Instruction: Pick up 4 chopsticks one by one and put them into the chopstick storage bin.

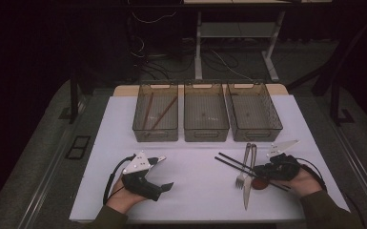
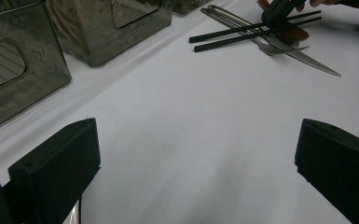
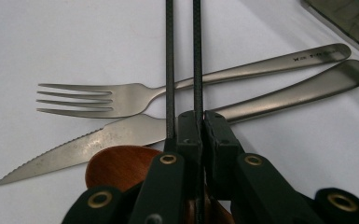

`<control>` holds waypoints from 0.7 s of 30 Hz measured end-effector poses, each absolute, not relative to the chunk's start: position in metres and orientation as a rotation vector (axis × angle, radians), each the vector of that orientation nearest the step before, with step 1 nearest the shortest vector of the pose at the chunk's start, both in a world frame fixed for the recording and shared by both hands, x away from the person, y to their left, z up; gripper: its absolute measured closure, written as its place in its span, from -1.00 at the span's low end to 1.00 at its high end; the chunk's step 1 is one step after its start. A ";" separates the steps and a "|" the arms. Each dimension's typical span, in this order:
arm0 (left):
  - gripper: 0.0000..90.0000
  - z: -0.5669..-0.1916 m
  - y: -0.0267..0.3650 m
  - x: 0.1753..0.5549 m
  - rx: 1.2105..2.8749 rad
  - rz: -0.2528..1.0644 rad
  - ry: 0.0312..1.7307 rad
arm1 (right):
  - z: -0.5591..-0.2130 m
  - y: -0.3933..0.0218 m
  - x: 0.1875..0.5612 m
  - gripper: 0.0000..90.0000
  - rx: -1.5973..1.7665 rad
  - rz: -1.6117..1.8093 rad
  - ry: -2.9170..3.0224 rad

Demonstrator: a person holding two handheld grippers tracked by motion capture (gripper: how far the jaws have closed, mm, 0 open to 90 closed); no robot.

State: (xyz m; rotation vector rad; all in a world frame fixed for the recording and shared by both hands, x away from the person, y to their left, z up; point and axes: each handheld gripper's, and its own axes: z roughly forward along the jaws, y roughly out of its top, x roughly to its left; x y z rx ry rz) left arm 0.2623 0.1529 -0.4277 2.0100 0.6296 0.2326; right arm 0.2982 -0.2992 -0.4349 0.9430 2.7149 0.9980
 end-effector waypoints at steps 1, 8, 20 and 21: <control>-1.00 -0.428 0.153 0.262 2.010 0.232 0.629 | -0.435 -0.299 0.298 0.88 0.942 1.002 2.714; -1.00 -0.428 0.153 0.262 2.012 0.230 0.625 | -0.432 -0.300 0.296 0.90 0.919 0.984 2.700; -1.00 -0.429 0.152 0.262 2.015 0.227 0.619 | -0.424 -0.306 0.294 0.90 0.927 1.054 2.668; -1.00 -0.429 0.152 0.263 2.015 0.228 0.617 | -0.424 -0.306 0.294 0.90 0.932 1.061 2.669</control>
